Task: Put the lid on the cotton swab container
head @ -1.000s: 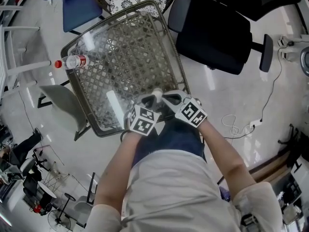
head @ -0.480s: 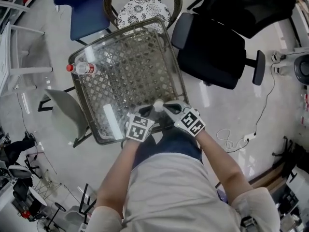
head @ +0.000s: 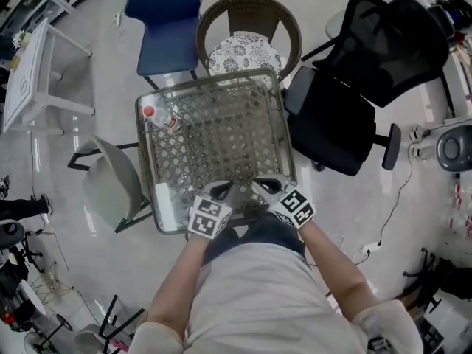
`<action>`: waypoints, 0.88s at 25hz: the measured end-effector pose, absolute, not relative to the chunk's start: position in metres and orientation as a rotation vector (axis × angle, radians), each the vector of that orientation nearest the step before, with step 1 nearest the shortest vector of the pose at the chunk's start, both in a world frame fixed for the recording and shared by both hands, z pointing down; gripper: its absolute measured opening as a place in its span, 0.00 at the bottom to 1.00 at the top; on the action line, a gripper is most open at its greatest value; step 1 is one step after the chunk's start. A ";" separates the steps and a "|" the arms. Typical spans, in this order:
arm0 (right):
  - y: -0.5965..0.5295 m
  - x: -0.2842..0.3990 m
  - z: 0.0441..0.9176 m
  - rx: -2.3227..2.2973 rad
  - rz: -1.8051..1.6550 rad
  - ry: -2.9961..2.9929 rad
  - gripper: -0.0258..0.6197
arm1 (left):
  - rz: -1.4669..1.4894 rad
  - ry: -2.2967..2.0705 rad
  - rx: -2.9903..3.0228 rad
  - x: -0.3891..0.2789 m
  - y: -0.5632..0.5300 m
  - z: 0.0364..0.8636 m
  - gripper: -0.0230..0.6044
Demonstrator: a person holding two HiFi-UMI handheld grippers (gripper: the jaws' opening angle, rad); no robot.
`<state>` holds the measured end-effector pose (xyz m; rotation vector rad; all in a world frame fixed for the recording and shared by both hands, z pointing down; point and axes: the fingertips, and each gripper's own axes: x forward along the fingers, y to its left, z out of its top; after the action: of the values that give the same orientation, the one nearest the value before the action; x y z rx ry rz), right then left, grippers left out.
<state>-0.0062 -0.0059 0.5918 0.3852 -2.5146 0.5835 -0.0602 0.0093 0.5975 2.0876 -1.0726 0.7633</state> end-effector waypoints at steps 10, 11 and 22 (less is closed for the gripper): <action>-0.029 -0.050 0.523 0.444 0.539 -2.563 0.04 | 0.572 -1.205 2.126 -0.129 0.006 0.523 0.05; -0.032 -0.055 0.513 0.448 0.526 -2.579 0.04 | 0.560 -1.225 2.138 -0.137 0.004 0.514 0.05; -0.045 -0.086 0.401 0.522 0.351 -2.743 0.04 | 0.371 -1.447 2.261 -0.199 -0.017 0.405 0.05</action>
<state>-0.0860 -0.0445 0.4011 0.5218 -2.7430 0.3513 -0.1989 -0.0173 0.4050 2.2613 -1.4469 0.3706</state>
